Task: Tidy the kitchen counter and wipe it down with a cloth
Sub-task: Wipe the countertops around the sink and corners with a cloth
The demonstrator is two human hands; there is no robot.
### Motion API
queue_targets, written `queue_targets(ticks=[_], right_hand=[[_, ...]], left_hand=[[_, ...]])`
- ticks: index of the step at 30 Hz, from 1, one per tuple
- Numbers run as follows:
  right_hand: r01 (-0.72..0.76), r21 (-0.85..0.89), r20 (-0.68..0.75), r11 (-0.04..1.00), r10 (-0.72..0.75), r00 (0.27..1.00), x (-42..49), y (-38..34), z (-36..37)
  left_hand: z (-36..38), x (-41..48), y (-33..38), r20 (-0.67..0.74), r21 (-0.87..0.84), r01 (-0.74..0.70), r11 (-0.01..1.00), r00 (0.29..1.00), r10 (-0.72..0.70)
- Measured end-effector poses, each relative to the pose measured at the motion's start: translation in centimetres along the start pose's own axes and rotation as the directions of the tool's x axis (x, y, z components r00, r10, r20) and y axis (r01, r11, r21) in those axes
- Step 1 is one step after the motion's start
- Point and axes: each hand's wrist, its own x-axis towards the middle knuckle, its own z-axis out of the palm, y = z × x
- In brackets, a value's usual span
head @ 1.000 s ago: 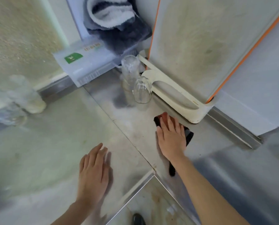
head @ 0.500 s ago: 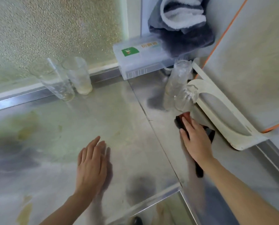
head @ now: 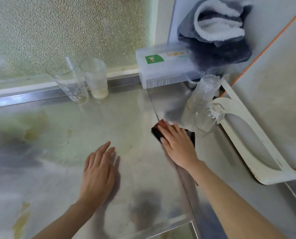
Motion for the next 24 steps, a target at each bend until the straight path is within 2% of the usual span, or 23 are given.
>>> queue_targets(ticks=[2,4,6,8,10,12,13,14,16,17,18,19,20,21,22,24], right_hand=[[-0.179,-0.054,-0.025,0.982,0.178,0.984,1.9,2.5,-0.2],[-0.256,-0.065,-0.042,0.965,0.253,0.966,3.1,2.4,-0.2],[-0.299,0.026,-0.076,0.954,0.300,0.951,3.3,0.8,0.1],[-0.262,0.158,-0.115,0.952,0.281,0.953,2.3,-1.4,0.4],[-0.165,0.261,-0.166,0.951,0.213,0.963,0.1,-3.0,0.7],[-0.088,0.273,-0.212,0.958,0.149,0.966,-0.9,-2.5,0.4],[-0.100,0.280,-0.231,0.955,0.168,0.958,-0.6,-1.7,0.0],[-0.160,0.329,-0.243,0.931,0.247,0.938,0.1,-1.2,-0.6],[-0.247,0.483,-0.230,0.840,0.394,0.890,2.0,-1.4,-1.6],[-0.219,0.512,-0.201,0.831,0.364,0.910,2.5,-2.8,-1.8],[-0.129,0.509,-0.168,0.851,0.245,0.955,2.3,-4.9,-1.4],[0.006,0.459,-0.131,0.889,0.061,0.989,1.4,-7.0,-0.5],[0.156,0.350,-0.083,0.924,-0.135,0.987,0.2,-8.9,0.7],[0.290,0.214,-0.018,0.933,-0.294,0.956,-1.0,-10.1,1.7],[0.371,0.093,0.048,0.924,-0.376,0.925,-1.5,-10.3,2.2],[0.367,-0.029,0.086,0.930,-0.364,0.928,0.3,-8.9,2.3]], left_hand=[[-0.5,0.3,-0.7,-0.019,0.004,-0.012,1.000,1.000,0.012],[-0.6,0.5,-1.1,-0.025,0.001,-0.016,1.000,1.000,0.016],[-0.4,0.5,-1.3,-0.023,0.002,-0.006,1.000,1.000,0.006],[0.0,0.3,-1.4,-0.020,-0.010,0.028,1.000,0.999,-0.028],[0.1,0.0,-1.7,-0.009,-0.015,0.071,0.997,0.997,-0.071],[-0.1,-0.2,-2.3,0.002,0.003,0.085,0.996,0.996,-0.085],[-0.2,-0.4,-2.7,0.016,0.021,0.087,0.996,0.996,-0.087],[-0.3,-0.5,-3.2,0.035,0.041,0.092,0.995,0.995,-0.093],[-0.4,-0.7,-4.2,0.076,0.097,0.103,0.990,0.991,-0.111],[-0.2,-0.8,-4.5,0.101,0.132,0.108,0.985,0.987,-0.122],[0.0,-0.9,-4.6,0.124,0.157,0.121,0.980,0.982,-0.141],[0.2,-1.0,-4.7,0.135,0.167,0.140,0.976,0.977,-0.163],[0.4,-1.0,-4.7,0.138,0.169,0.157,0.973,0.974,-0.181],[0.7,-1.0,-4.7,0.147,0.172,0.168,0.971,0.970,-0.194],[0.8,-1.1,-4.6,0.159,0.179,0.164,0.970,0.968,-0.193],[1.0,-1.1,-4.7,0.169,0.195,0.128,0.972,0.972,-0.162]])
